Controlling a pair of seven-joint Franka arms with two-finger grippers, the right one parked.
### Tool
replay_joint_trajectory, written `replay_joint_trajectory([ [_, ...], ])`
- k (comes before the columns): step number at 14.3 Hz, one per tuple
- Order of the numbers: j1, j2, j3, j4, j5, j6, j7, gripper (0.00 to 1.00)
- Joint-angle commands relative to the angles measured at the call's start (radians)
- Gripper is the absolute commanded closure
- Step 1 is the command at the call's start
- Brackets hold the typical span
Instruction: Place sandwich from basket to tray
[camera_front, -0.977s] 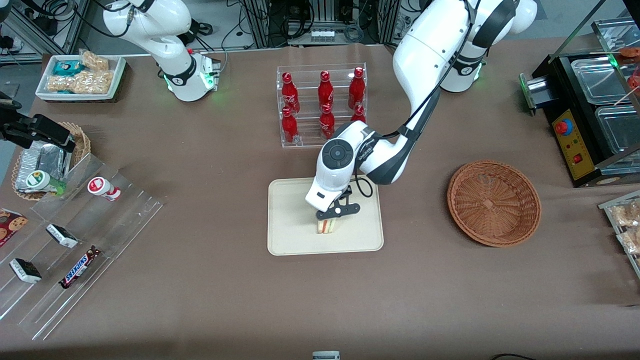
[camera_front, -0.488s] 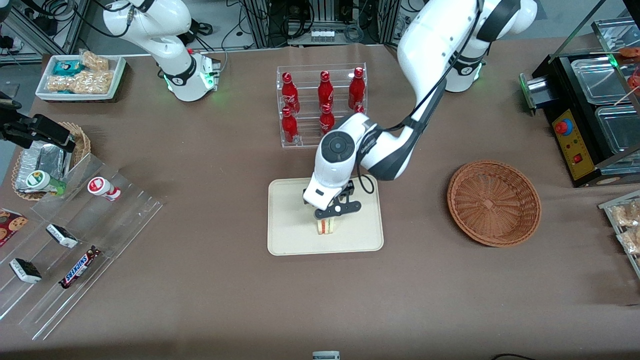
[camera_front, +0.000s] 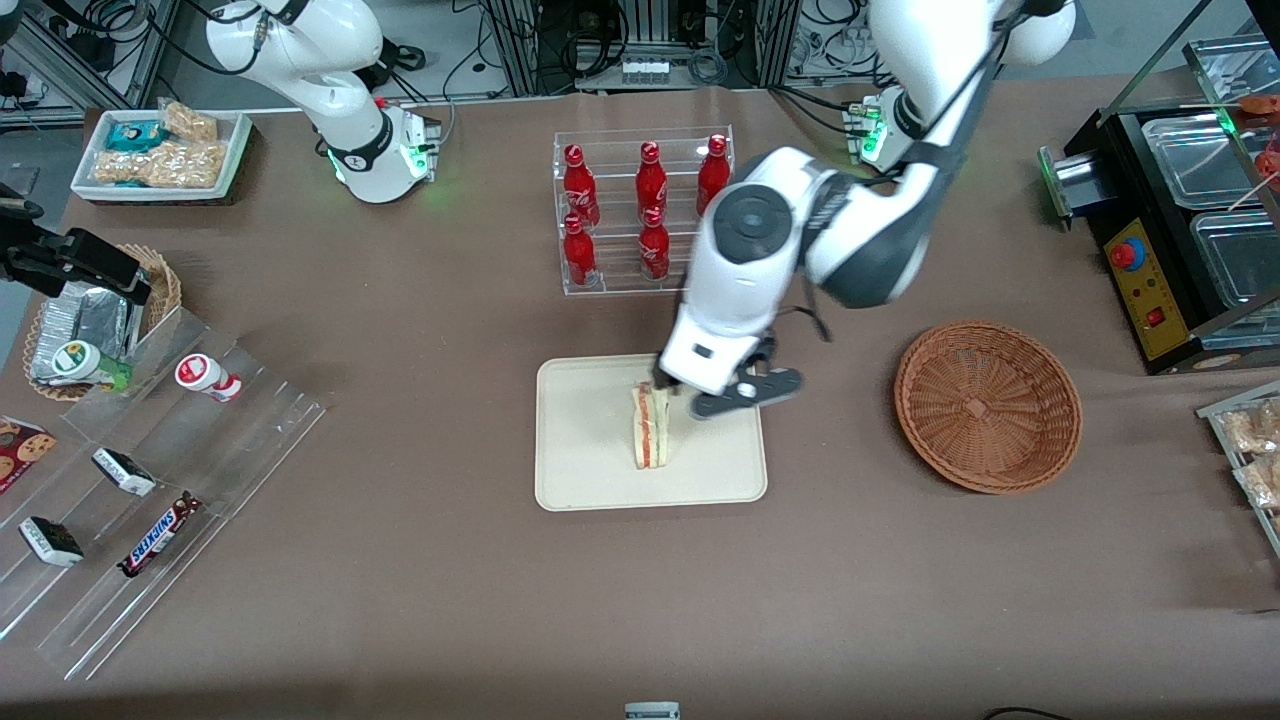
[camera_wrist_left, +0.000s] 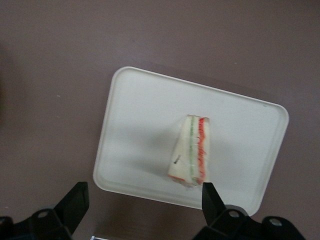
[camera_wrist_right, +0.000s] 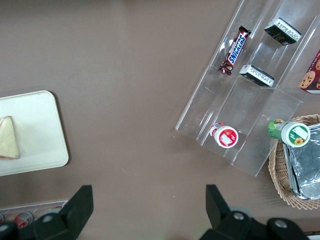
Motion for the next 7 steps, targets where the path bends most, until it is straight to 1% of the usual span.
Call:
replay_joint_trajectory([
  [1,0.098,-0.083,-0.005,-0.139,-0.003,-0.028,0.15,0.0],
  [2,0.126,-0.129,-0.005,-0.199,-0.001,-0.025,0.203,0.0],
  [4,0.218,-0.215,-0.005,-0.297,-0.001,-0.024,0.33,0.0],
  [7,0.338,-0.313,-0.005,-0.368,-0.001,-0.036,0.497,0.0],
])
